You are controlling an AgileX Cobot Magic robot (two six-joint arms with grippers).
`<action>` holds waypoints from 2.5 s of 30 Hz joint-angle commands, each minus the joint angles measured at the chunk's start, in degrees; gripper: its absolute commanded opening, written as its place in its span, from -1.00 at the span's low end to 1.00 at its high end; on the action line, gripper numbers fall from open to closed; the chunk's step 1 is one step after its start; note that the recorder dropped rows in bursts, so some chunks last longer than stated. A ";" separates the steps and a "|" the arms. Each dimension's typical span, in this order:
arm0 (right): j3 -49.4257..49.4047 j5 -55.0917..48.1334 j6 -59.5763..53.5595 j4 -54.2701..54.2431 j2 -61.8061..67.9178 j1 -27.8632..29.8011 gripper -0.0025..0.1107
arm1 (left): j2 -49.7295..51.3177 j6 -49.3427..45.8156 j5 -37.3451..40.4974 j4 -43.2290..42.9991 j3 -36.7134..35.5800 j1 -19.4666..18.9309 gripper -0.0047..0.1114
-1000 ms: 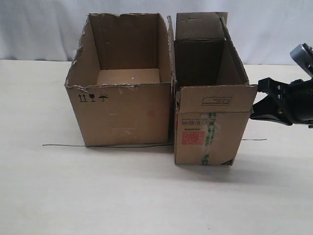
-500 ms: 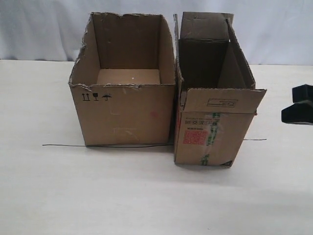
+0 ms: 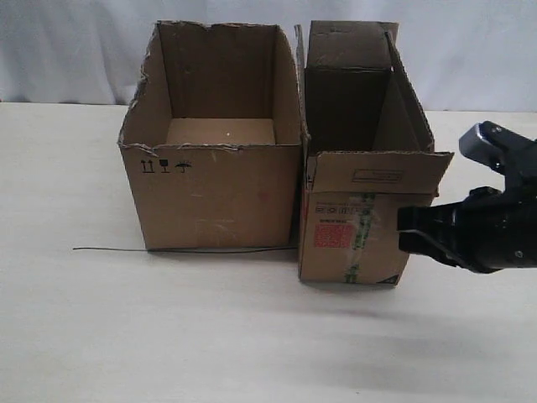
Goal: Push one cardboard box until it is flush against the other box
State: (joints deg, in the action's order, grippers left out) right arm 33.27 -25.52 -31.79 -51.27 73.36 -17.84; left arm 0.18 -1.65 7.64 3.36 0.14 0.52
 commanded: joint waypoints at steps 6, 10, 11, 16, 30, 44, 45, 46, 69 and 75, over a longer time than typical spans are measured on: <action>6.12 4.50 -3.84 -3.98 6.88 -0.28 -0.87 | -0.18 0.02 -0.27 -0.30 -0.14 -0.20 -0.92; 8.24 4.04 -3.84 -5.03 8.95 -0.28 -0.87 | -0.18 0.02 -0.27 -0.30 -0.14 -0.20 -0.92; 8.43 4.04 -4.02 -5.30 9.27 -0.28 -0.87 | -0.18 0.02 -0.27 -0.30 -0.14 -0.20 -0.92; 8.90 5.64 -4.27 -5.44 9.94 -0.28 -0.87 | -0.18 0.02 -0.27 -0.30 -0.14 -0.20 -0.92; 9.41 8.43 -5.56 -10.66 9.94 -0.28 -0.87 | -0.18 0.02 -0.27 -0.30 -0.14 -0.20 -0.92; 13.55 0.89 -1.77 -1.10 8.23 -0.14 -0.87 | -0.18 0.02 -0.27 -0.30 -0.14 -0.20 -0.92; 13.88 -1.13 6.79 9.04 4.58 1.30 -0.87 | -0.18 0.02 -0.27 -0.30 -0.14 -0.20 -0.92; 14.03 -2.26 10.56 13.62 3.28 2.55 -0.87 | -0.18 0.02 -0.27 -0.30 -0.14 -0.20 -0.92; 25.08 -13.47 -12.99 -15.77 27.76 18.32 -0.87 | -0.18 0.02 -0.27 -0.30 -0.14 -0.20 -0.92; 25.08 -16.45 -14.24 -18.77 27.76 18.05 -0.87 | -0.18 0.02 -0.27 -0.30 -0.14 -0.20 -0.92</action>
State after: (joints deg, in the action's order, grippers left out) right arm 58.10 -40.80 -44.80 -69.00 101.09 0.48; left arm 0.18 -1.65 7.64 3.36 0.14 0.52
